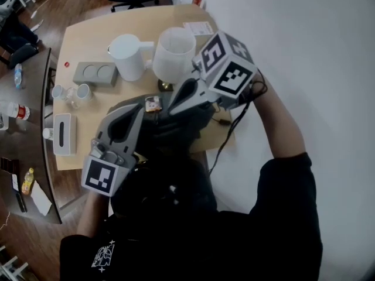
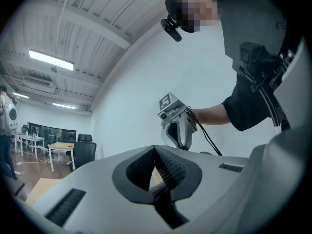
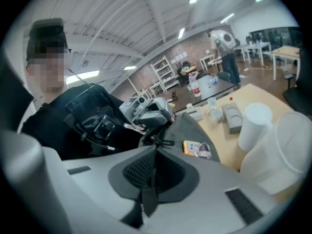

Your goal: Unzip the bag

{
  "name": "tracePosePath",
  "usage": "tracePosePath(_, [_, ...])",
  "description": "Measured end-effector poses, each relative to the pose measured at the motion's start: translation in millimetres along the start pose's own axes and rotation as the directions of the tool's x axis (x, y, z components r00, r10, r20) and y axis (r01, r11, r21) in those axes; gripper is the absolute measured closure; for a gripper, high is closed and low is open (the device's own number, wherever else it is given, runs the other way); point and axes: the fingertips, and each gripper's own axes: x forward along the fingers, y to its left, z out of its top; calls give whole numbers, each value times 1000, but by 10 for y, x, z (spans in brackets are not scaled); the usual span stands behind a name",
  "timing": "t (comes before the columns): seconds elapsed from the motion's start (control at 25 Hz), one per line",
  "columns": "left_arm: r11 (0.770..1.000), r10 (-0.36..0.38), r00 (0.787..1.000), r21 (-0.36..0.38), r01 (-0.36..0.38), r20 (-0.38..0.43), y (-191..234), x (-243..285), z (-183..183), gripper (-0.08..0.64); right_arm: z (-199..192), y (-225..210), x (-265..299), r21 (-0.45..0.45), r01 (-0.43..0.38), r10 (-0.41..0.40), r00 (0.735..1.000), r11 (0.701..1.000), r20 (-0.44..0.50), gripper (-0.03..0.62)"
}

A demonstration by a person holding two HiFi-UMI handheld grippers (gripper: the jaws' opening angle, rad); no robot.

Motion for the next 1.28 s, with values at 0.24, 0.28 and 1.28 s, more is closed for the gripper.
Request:
tracePosePath(0.24, [996, -40, 999, -82, 39, -2, -2, -65, 67, 561, -83, -11, -151, 260, 261, -354, 826, 930, 439, 582])
tracePosePath(0.28, [989, -86, 996, -126, 82, -21, 0, -73, 101, 561, -108, -3, -185, 312, 267, -397, 767, 912, 504, 583])
tracePosePath(1.28, [203, -960, -57, -820, 535, -274, -448, 71, -395, 371, -201, 88, -222, 376, 201, -412, 643, 904, 646, 583])
